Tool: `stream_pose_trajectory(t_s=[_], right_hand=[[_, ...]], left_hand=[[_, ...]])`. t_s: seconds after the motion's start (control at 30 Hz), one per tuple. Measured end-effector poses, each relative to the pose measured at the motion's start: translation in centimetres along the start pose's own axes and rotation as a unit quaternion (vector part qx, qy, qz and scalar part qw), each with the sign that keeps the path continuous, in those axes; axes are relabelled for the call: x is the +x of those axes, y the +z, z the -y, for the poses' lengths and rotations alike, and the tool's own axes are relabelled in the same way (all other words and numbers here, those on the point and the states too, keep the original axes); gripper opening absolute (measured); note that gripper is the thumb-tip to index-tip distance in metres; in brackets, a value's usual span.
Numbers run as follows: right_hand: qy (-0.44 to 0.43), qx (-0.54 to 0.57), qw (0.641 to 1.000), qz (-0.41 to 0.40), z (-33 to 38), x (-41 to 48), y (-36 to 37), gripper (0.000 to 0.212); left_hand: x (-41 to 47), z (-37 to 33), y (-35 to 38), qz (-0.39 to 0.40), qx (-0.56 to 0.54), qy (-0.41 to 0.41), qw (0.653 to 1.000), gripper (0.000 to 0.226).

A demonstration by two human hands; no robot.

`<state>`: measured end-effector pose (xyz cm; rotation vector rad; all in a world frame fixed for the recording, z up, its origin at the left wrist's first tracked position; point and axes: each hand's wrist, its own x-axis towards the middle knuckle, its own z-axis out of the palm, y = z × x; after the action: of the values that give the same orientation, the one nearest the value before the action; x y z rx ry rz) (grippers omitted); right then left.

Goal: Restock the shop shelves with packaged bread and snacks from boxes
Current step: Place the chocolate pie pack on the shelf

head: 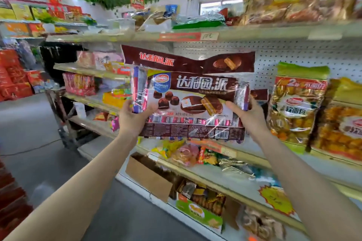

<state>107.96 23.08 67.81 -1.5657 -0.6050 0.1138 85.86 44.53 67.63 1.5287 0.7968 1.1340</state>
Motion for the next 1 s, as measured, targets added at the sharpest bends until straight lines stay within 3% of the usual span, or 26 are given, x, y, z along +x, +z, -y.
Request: stream_pose_trajectory(t_s=[0.03,0.13,0.23,0.47,0.53,0.73,0.87,1.0], right_hand=[[0.004,-0.012,1.0,-0.019,-0.4,0.5,0.5,0.078],[0.033,-0.021,0.996,-0.081,-1.2,1.5,1.3,0.103],[0.06,-0.04,0.989,-0.133,-2.0,2.1,1.2,0.12],[0.077,-0.049,0.972,-0.216,-5.6,5.4,0.0,0.054],[0.079,-0.056,0.969,-0.226,-7.1,6.6,-0.3,0.043],[0.112,-0.079,0.962,-0.235,-11.7,11.3,-1.0,0.05],[0.133,-0.086,0.958,-0.24,-14.1,14.1,-0.9,0.045],[0.158,-0.115,0.95,-0.243,-16.4,16.4,-0.6,0.057]], left_hand=[[1.7,0.7,0.6,0.028,-0.008,-0.007,1.0,0.09],[5.6,2.1,2.9,0.073,-0.01,-0.015,0.997,0.039],[8.0,3.7,5.9,0.122,-0.01,-0.009,0.992,0.04],[12.8,8.3,13.6,0.193,-0.006,-0.031,0.981,0.055],[13.7,9.6,15.6,0.21,-0.019,-0.05,0.976,0.05],[16.7,13.3,20.8,0.242,-0.008,-0.078,0.967,0.062],[18.8,15.8,23.5,0.262,0.002,-0.092,0.961,0.045],[21.0,17.8,25.3,0.275,-0.004,-0.098,0.957,0.061]])
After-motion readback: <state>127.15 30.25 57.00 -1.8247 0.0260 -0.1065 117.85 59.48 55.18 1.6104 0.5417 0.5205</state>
